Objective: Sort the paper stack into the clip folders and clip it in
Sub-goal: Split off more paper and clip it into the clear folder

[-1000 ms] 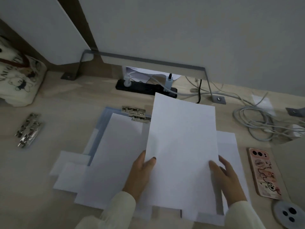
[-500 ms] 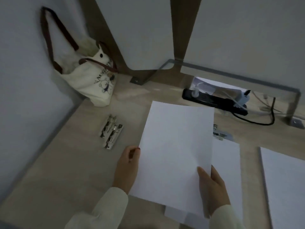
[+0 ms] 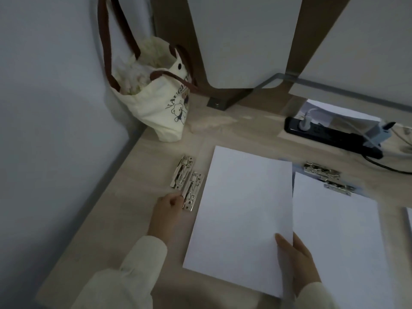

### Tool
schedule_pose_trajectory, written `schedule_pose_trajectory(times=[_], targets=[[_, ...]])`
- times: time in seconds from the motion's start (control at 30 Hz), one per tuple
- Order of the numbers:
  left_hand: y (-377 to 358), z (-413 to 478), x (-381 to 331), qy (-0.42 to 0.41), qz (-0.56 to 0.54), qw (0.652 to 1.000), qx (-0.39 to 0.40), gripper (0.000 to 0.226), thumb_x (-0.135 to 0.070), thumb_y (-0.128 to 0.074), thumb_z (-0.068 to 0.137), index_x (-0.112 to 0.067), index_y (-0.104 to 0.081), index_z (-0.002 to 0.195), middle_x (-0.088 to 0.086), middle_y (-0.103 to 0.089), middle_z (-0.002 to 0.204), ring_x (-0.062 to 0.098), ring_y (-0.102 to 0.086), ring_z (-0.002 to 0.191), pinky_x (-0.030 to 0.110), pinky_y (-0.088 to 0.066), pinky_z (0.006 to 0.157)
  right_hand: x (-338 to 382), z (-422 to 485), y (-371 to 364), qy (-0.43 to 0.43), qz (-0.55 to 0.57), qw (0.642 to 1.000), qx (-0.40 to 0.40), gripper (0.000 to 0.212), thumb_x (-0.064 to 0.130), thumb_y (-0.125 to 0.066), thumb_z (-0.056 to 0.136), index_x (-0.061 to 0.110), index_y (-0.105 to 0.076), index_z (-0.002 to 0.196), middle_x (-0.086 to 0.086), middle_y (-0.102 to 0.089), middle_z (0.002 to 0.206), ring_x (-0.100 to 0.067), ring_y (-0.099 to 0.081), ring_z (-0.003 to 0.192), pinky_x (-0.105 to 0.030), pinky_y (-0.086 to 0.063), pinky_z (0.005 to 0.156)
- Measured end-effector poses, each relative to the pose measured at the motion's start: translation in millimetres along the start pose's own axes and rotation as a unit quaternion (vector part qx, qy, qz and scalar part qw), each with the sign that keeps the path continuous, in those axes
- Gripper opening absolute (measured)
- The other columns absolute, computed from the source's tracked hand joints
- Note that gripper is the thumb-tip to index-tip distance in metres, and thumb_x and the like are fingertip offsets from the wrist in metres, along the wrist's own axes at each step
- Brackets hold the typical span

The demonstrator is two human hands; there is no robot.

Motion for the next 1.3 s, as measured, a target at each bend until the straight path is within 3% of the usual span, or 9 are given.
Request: schedule_pose_trajectory(times=[0.13,0.27,0.6,0.73,0.83,0.97,1.07,1.2,1.3], targets=[[1.7,-2.7,8.8,0.047,-0.038,0.998,-0.021,0.018,-0.011,-0.050,0.088,-0.005,-0.060,0.102,0.000,-0.058,0.081,0.016,-0.052,0.079,0.016,-0.038,0.060,-2.1,1.5,0.3,0.002,-0.010,1.000,0.007,0.021,0.008,-0.052,0.088,0.009,-0.060,0.107,-0.006,-0.065,0.087,-0.026,-0.059,0.074,-0.030,-0.046,0.058],[-0.1,-3.4,15.3,0.063,-0.048,0.997,-0.019,0.020,-0.020,-0.058,0.081,-0.012,-0.062,0.098,0.009,-0.064,0.099,0.021,-0.058,0.093,0.030,-0.046,0.081,-2.7,1.4,0.2,0.015,-0.003,1.000,0.016,0.017,0.008,-0.050,0.088,0.012,-0.061,0.101,-0.005,-0.065,0.087,-0.023,-0.060,0.074,-0.028,-0.048,0.055],[-13.7,-22.3,25.0,0.091,-0.216,0.965,0.114,0.027,-0.018,-0.043,0.096,-0.005,-0.063,0.109,0.012,-0.072,0.101,0.006,-0.071,0.078,0.016,-0.055,0.065,-9.9,10.9,7.8,0.028,-0.031,0.999,0.004,0.019,0.012,-0.056,0.086,0.015,-0.061,0.104,-0.005,-0.065,0.093,-0.027,-0.059,0.083,-0.033,-0.047,0.070],[-9.3,-23.2,27.0,0.056,-0.210,0.974,0.063,0.020,-0.012,-0.050,0.092,-0.005,-0.067,0.084,0.015,-0.072,0.095,0.008,-0.072,0.080,0.016,-0.055,0.072,-10.8,16.6,11.8,0.043,-0.045,0.998,-0.002,0.020,0.010,-0.056,0.086,0.015,-0.060,0.104,-0.004,-0.064,0.091,-0.025,-0.058,0.081,-0.035,-0.047,0.076],[-8.8,-27.5,24.3,0.065,-0.213,0.972,0.079,0.018,-0.018,-0.053,0.090,-0.013,-0.070,0.086,0.007,-0.073,0.099,0.014,-0.070,0.093,0.022,-0.052,0.084,-12.1,17.5,13.7,0.045,-0.053,0.998,-0.009,0.019,0.012,-0.056,0.086,0.016,-0.060,0.104,-0.007,-0.065,0.096,-0.028,-0.059,0.088,-0.045,-0.045,0.092],[-24.4,-25.2,12.2,0.116,-0.290,0.931,0.190,0.030,-0.043,-0.047,0.090,-0.024,-0.070,0.094,-0.013,-0.075,0.089,-0.004,-0.070,0.073,0.020,-0.045,0.072,-11.8,16.8,13.5,0.046,-0.058,0.997,-0.005,0.022,0.014,-0.057,0.086,0.018,-0.060,0.107,-0.012,-0.063,0.108,-0.033,-0.058,0.100,-0.050,-0.043,0.098],[-23.6,-8.4,-6.4,0.085,-0.197,0.960,0.182,0.021,-0.045,-0.040,0.093,-0.033,-0.056,0.100,-0.025,-0.063,0.076,-0.010,-0.058,0.065,0.007,-0.039,0.058,-12.3,14.5,13.0,0.049,-0.055,0.997,0.000,0.018,0.013,-0.055,0.087,0.017,-0.060,0.104,-0.009,-0.064,0.100,-0.029,-0.058,0.089,-0.044,-0.045,0.091],[-16.8,16.0,-28.4,0.075,-0.126,0.978,0.148,0.040,-0.058,-0.045,0.085,-0.024,-0.062,0.074,-0.008,-0.063,0.061,0.008,-0.060,0.056,0.019,-0.046,0.057,-11.4,11.1,13.2,0.062,-0.061,0.996,-0.005,0.021,0.014,-0.056,0.086,0.017,-0.061,0.107,-0.010,-0.066,0.103,-0.031,-0.060,0.094,-0.046,-0.046,0.092],[-13.8,30.9,-45.5,0.049,-0.081,0.990,0.104,0.046,-0.061,-0.041,0.085,-0.022,-0.049,0.061,-0.009,-0.054,0.045,0.004,-0.049,0.038,0.022,-0.040,0.048,-9.5,7.5,11.5,0.068,-0.059,0.996,-0.003,0.021,0.013,-0.054,0.087,0.017,-0.061,0.107,-0.005,-0.066,0.099,-0.028,-0.060,0.088,-0.041,-0.047,0.084]])
Point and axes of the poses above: each hand's wrist, its own z-axis towards the middle knuckle, its own y-axis out of the back of the hand, x = y × z, the point moved 8 cm from there along z, towards the middle knuckle
